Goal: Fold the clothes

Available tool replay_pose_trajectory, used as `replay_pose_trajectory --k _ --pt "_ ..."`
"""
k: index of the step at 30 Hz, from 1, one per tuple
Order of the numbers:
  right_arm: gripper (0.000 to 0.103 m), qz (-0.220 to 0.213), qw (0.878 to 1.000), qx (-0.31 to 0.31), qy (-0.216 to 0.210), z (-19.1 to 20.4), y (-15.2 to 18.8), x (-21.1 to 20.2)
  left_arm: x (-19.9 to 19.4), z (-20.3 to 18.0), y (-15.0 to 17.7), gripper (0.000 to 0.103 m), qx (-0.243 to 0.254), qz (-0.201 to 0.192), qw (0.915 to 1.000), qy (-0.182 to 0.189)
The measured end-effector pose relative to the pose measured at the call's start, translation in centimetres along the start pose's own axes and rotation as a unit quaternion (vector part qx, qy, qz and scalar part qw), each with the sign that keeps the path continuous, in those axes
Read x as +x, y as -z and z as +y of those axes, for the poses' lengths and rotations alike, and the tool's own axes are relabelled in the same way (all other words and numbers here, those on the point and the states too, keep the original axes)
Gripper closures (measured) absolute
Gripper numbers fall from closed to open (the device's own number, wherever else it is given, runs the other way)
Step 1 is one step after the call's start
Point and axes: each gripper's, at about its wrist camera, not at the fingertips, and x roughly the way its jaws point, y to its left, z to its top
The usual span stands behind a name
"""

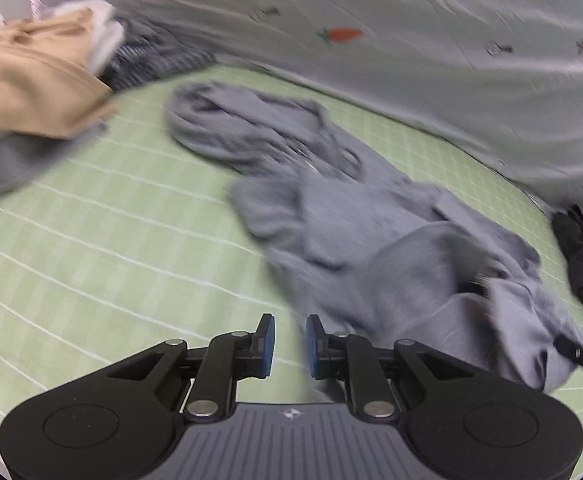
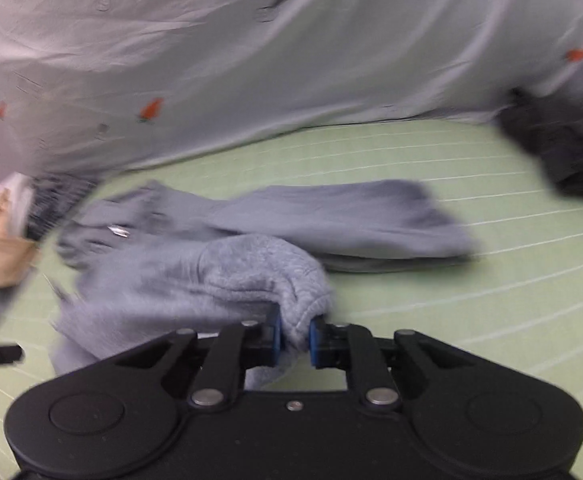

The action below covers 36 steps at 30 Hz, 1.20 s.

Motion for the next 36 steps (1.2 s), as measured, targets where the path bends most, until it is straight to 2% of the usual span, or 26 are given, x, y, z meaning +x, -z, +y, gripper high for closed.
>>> replay_pose_trajectory --k 3,6,8,9,11,13,15,17,22,23,27,30,31,32,33,34,36 --pt "0.090 0.036 0.999 -0.015 0.036 -4.5 2.7 0.5 1.0 -2.1 1.0 0.084 -0.008 0.010 0.9999 0.007" --pt "0.089 0.096 0.993 -0.047 0.050 -7.1 5.4 2.6 2.0 -3.7 1.7 0.082 -0.008 0.012 0.9999 0.001" --pt "0.084 0.110 0.990 -0.070 0.052 -7.6 6.1 3.1 2.3 -4.2 2.2 0.078 -0.014 0.012 0.9998 -0.005" --pt "0.082 0.103 0.991 -0.075 0.050 -7.6 5.7 3.0 2.4 -4.4 2.2 0.076 -0.019 0.013 0.9997 -0.006" --pt "0.059 0.085 0.992 -0.083 0.045 -7.7 4.9 2.8 2.4 -4.6 2.3 0.076 -0.024 0.012 0.9996 -0.010" --pt "0.049 0.053 0.996 -0.068 0.036 -7.7 3.2 2.5 2.4 -4.9 1.9 0.074 -0.022 0.007 0.9996 -0.016" --pt "0.046 0.035 0.998 -0.052 0.019 -7.9 1.2 3.1 2.5 -5.1 1.0 0.069 -0.022 0.001 0.9996 -0.018" --pt "0.035 0.027 0.998 -0.059 0.011 -7.4 -0.2 4.7 3.0 -5.1 -0.2 0.063 -0.029 -0.006 0.9994 -0.020" --pt "0.017 0.029 0.987 -0.152 0.032 -4.3 -2.6 9.9 5.5 -4.8 -4.0 0.049 -0.035 -0.014 0.9987 -0.035" --pt "0.017 0.031 0.984 -0.173 0.036 -3.8 -2.9 10.9 6.1 -4.8 -4.7 0.048 -0.033 -0.015 0.9985 -0.040" --pt "0.016 0.038 0.968 -0.241 0.055 -2.4 -3.9 14.5 9.4 -5.6 -7.2 0.048 -0.008 -0.001 0.9978 -0.066" --pt "0.020 0.047 0.966 -0.252 0.040 -2.5 -4.6 16.0 11.0 -6.5 -8.2 0.050 -0.001 0.007 0.9981 -0.061" --pt "0.031 0.050 0.967 -0.249 0.027 -2.9 -4.8 16.2 11.4 -6.8 -8.3 0.065 0.007 0.011 0.9980 -0.061" --pt "0.049 0.053 0.969 -0.241 0.012 -3.3 -5.1 16.3 11.8 -7.2 -8.2 0.083 0.019 0.017 0.9977 -0.064" --pt "0.060 0.054 0.972 -0.230 0.002 -3.7 -5.4 16.4 12.1 -7.7 -8.2 0.100 0.031 0.023 0.9971 -0.066" --pt "0.076 0.056 0.973 -0.222 0.004 -3.9 -5.7 16.6 12.3 -8.0 -8.1 0.103 0.041 0.024 0.9964 -0.070" --pt "0.082 0.049 0.973 -0.226 0.013 -4.2 -5.8 16.6 12.1 -8.5 -7.7 0.103 0.060 0.017 0.9945 -0.084"
